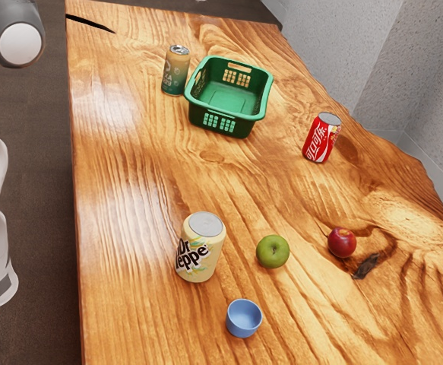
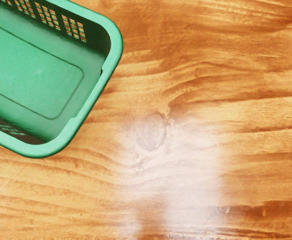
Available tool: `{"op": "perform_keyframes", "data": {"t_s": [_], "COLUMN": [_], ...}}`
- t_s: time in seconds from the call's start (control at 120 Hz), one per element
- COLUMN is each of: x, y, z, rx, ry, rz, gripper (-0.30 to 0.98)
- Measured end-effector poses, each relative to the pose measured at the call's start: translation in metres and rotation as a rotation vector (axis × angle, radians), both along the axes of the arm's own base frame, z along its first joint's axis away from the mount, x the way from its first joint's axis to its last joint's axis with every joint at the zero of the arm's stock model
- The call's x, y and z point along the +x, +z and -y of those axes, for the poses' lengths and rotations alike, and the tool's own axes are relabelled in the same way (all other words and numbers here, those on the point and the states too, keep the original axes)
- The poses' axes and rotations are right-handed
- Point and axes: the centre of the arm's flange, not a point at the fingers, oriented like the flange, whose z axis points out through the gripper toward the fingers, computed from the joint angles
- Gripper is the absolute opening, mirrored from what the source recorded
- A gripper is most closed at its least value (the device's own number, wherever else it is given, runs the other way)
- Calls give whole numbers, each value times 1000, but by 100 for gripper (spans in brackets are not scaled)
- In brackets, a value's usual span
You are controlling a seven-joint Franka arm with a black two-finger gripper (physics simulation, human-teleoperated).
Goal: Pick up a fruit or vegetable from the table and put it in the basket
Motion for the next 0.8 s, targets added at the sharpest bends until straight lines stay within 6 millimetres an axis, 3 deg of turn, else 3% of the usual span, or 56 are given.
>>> {"op": "perform_keyframes", "data": {"t_s": [0.075, 0.15, 0.242, 0.317, 0.4, 0.417, 0.433, 0.492, 0.517, 0.55, 0.592, 0.7, 0.8], "x": [12, 13, 25, 27, 17, 13, 14, 32, 37, 42, 50, 82, 73], "y": [-17, -26, -49, -46, -40, -43, -48, -71, -78, -85, -94, -122, -137], "z": [9, 15, 9, 13, 36, 50, 76, 209, 245, 277, 300, 322, 352], "rx": [-13, -32, -77, -84, -71, -64, -49, 20, 44, 70, 91, 94, 106], "ry": [-41, -71, -79, -109, -167, -186, -228, -468, -529, -577, -605, -620, -618], "rz": [-49, -97, -169, -158, -126, -129, -135, -157, -157, -154, -151, -160, -147], "gripper": [67, 67, 67, 67, 67, 67, 67, 67, 67, 67, 67, 67, 67]}}
